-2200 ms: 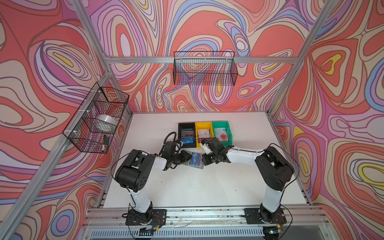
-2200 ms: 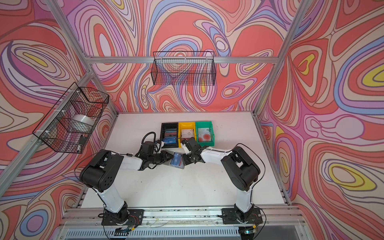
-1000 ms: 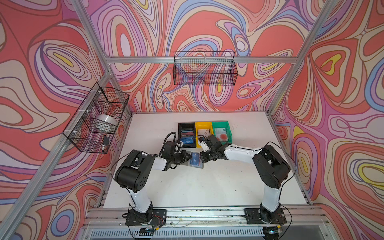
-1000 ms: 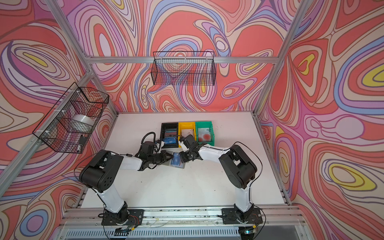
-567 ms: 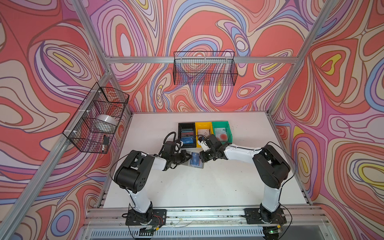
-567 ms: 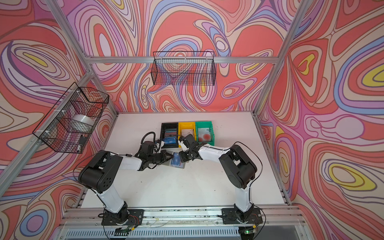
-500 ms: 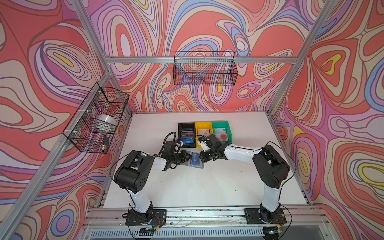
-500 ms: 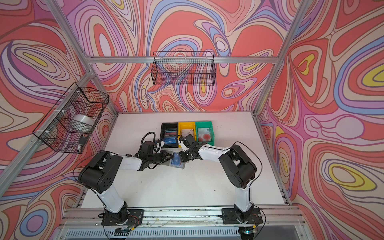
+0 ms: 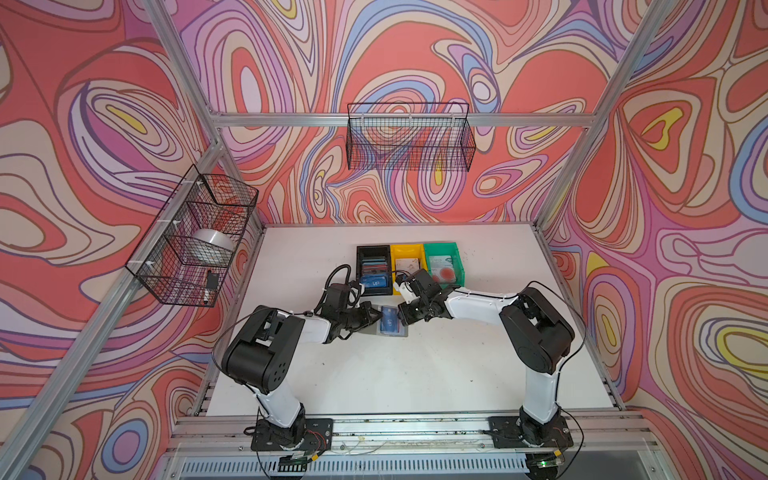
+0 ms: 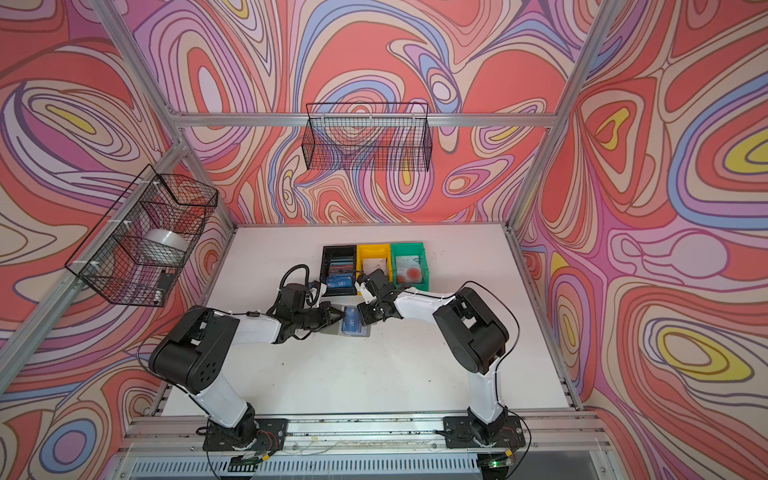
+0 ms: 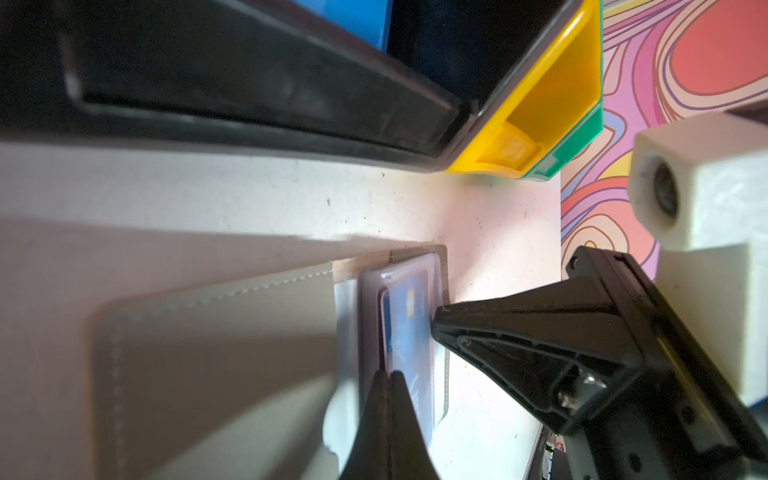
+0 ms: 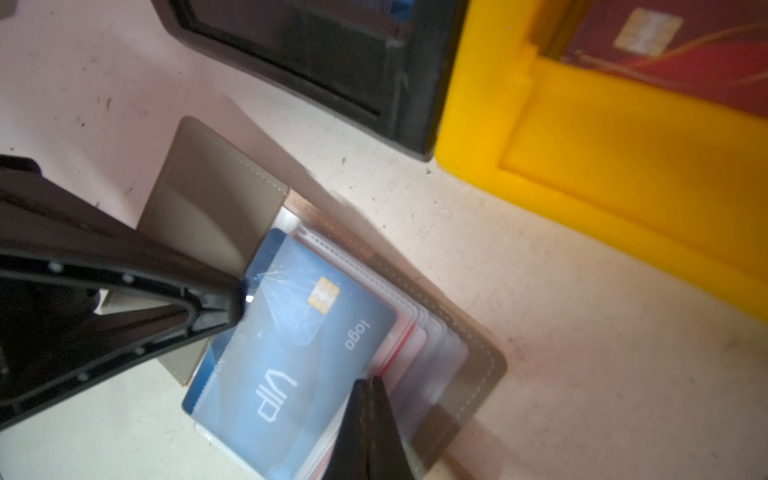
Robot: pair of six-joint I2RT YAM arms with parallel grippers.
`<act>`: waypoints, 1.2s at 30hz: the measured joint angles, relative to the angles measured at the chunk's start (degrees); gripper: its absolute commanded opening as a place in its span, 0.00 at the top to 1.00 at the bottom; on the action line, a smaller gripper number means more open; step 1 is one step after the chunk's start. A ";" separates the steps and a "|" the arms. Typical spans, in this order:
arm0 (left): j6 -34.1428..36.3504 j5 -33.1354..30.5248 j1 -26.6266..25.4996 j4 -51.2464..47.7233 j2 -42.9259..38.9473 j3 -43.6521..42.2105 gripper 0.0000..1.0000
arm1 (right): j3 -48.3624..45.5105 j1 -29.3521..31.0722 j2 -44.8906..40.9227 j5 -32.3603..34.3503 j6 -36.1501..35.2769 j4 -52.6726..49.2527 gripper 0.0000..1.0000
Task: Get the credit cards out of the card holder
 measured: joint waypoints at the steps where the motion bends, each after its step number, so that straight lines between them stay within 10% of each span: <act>1: 0.35 -0.09 0.09 -0.63 -0.37 -0.02 1.00 | 0.00 0.00 0.00 -0.02 0.00 0.00 1.00; 36: 2.25 -5.73 2.40 -18.10 -9.07 0.33 1.00 | 2.34 0.00 0.42 -7.82 -0.57 1.95 1.00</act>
